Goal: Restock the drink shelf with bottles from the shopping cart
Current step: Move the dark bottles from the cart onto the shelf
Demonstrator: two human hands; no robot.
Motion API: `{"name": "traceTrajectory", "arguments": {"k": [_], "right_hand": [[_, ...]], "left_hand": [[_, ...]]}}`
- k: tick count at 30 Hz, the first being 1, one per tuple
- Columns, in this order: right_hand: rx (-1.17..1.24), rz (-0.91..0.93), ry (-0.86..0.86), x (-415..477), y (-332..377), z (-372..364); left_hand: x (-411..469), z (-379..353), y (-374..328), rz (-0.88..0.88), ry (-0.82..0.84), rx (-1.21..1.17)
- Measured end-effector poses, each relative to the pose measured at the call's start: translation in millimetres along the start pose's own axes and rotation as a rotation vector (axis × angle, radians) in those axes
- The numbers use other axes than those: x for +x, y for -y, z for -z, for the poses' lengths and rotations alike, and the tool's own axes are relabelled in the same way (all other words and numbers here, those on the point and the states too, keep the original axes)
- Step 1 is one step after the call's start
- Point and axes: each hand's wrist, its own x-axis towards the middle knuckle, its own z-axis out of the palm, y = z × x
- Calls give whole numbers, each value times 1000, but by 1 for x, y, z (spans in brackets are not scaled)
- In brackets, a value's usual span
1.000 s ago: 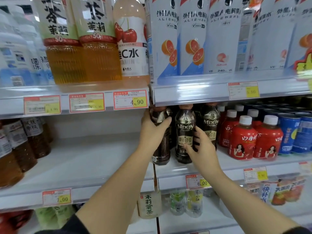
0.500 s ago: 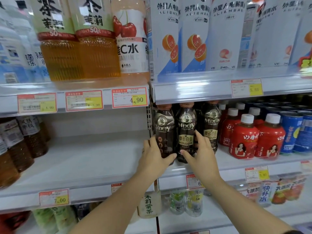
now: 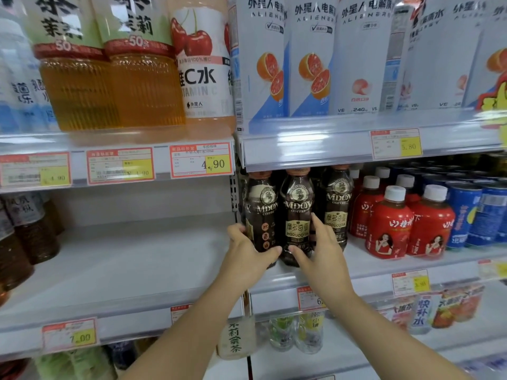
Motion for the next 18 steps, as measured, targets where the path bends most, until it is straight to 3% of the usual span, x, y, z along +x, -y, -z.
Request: {"name": "traceTrajectory", "arguments": {"k": [3, 13, 18], "right_hand": [[-8, 2, 3, -1, 0, 1], [2, -4, -3, -1, 3, 2], [8, -18, -6, -2, 2, 2]], "left_hand": [[0, 11, 7, -12, 144, -49], [-5, -5, -3, 55, -140, 337], [6, -1, 7, 31, 50, 107]]}}
